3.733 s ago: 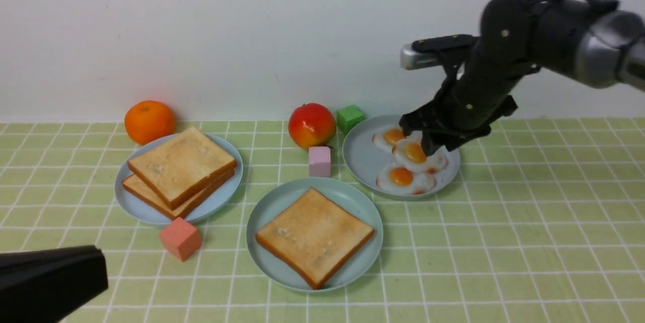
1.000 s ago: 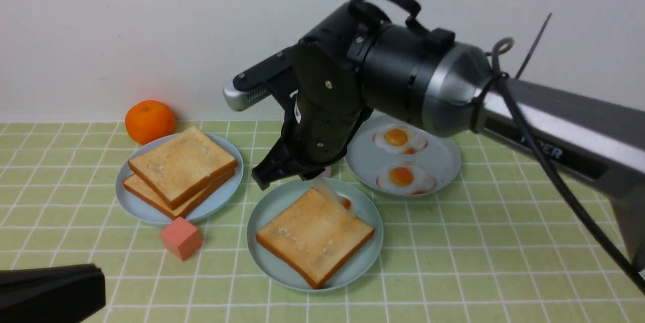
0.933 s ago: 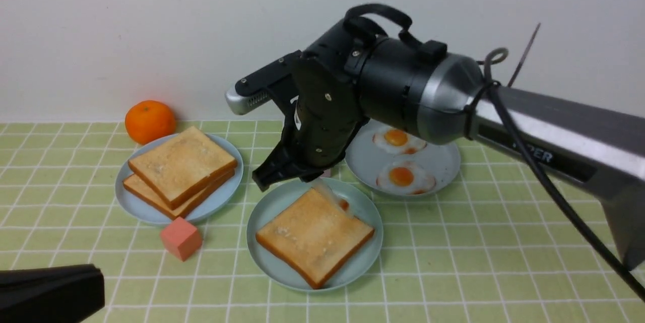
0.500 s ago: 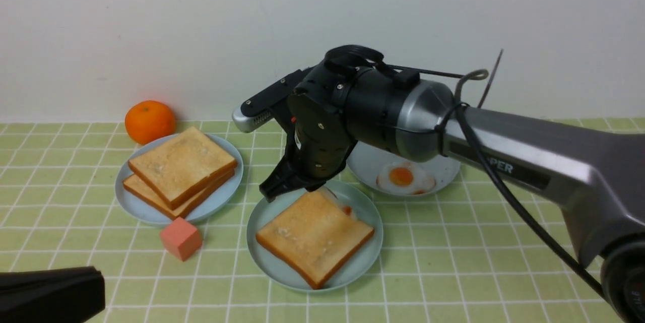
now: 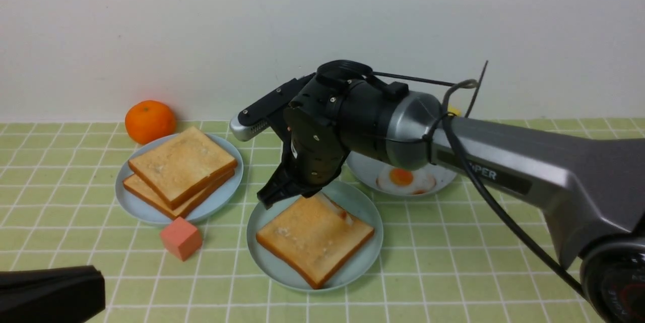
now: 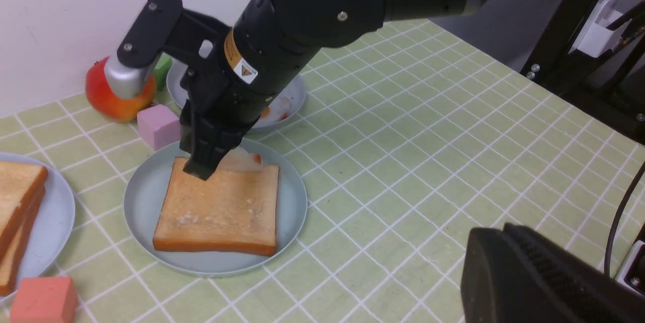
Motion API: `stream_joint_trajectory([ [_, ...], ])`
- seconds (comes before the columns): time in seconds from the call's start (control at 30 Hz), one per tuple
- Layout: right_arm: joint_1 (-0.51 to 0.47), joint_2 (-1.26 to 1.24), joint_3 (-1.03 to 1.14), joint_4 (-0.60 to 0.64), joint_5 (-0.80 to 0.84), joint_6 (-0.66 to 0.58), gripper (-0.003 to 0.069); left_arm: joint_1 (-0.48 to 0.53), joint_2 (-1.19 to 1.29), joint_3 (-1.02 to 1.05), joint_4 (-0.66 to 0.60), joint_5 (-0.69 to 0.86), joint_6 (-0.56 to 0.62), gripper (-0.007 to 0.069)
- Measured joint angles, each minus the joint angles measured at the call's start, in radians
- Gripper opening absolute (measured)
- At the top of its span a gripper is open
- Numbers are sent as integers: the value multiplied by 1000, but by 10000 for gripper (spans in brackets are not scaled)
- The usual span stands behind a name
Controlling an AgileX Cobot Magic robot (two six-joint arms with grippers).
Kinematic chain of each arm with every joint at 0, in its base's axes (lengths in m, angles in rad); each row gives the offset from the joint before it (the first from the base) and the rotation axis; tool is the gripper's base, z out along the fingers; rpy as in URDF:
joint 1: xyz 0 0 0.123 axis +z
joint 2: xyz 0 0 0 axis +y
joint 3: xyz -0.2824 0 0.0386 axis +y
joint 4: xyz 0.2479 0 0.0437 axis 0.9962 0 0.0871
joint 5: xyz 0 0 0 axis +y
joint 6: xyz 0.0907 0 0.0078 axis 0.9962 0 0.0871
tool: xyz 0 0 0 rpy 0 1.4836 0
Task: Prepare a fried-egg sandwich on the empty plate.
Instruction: Use the right arm to place the fried egg on the slice of bread in the middle
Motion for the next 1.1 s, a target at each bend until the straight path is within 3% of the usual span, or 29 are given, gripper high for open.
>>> stream_joint_trajectory([
  [0.37, 0, 1, 0, 4, -1, 27, 81, 0, 0, 0, 0, 0, -1, 34],
  [0.47, 0, 1, 0, 5, -1, 71, 112, 0, 0, 0, 0, -1, -1, 36],
  [0.57, 0, 1, 0, 12, 1, 112, 164, 0, 0, 0, 0, -1, -1, 39],
  [0.7, 0, 0, 0, 45, 19, 172, 342, 0, 0, 0, 0, -1, -1, 41],
  [0.83, 0, -19, 0, 113, 42, 161, 451, 0, 0, 0, 0, -2, -1, 49],
  [0.97, 0, -83, 0, 165, 92, 107, 485, 0, 1, 19, 0, -5, -1, 55],
  [1.1, 0, -164, 0, 173, 194, 53, 461, 0, 23, 39, 0, -5, -1, 57],
])
